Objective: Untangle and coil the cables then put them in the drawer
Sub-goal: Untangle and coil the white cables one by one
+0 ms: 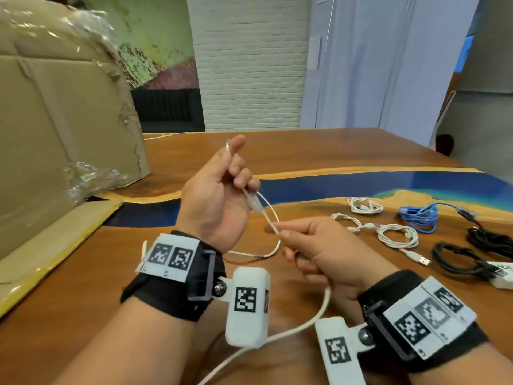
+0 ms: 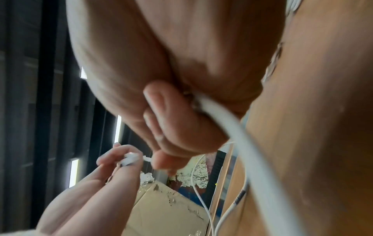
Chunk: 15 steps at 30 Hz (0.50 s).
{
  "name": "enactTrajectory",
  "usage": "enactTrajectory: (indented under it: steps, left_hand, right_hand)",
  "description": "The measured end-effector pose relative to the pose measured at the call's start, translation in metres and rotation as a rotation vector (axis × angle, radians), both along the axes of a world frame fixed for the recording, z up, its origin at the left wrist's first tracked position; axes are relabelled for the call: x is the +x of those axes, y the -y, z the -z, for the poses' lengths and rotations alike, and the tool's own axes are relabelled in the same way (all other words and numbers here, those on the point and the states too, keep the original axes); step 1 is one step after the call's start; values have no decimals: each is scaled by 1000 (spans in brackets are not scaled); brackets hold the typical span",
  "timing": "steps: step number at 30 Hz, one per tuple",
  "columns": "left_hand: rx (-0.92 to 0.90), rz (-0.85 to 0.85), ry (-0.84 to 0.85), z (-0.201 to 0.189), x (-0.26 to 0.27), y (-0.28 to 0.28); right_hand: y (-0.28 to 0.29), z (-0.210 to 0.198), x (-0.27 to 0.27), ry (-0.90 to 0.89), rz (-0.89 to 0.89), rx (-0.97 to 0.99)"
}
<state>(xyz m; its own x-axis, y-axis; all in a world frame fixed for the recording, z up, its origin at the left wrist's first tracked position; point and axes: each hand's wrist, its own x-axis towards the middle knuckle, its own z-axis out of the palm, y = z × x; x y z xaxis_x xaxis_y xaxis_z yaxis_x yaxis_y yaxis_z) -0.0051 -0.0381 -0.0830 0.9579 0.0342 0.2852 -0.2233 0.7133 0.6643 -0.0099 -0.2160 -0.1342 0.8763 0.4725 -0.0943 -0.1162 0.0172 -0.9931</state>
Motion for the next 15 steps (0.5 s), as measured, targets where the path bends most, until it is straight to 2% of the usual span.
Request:
enactTrajectory:
  steps: [3,7,12,15]
  left_hand:
    - [86,-122,19,1,2,0]
    - [226,-128,-68,5,1,5]
    - [296,-249,-121,7,5,1]
    - [257,-194,-132,6,4,1]
  right_hand:
    - [-6,-6,-10,49,-89,-144]
    - [0,-15,-9,257,-8,-257]
    - [15,-24,-8,398,24,-288]
    - [13,-26,-12,443,-42,-340]
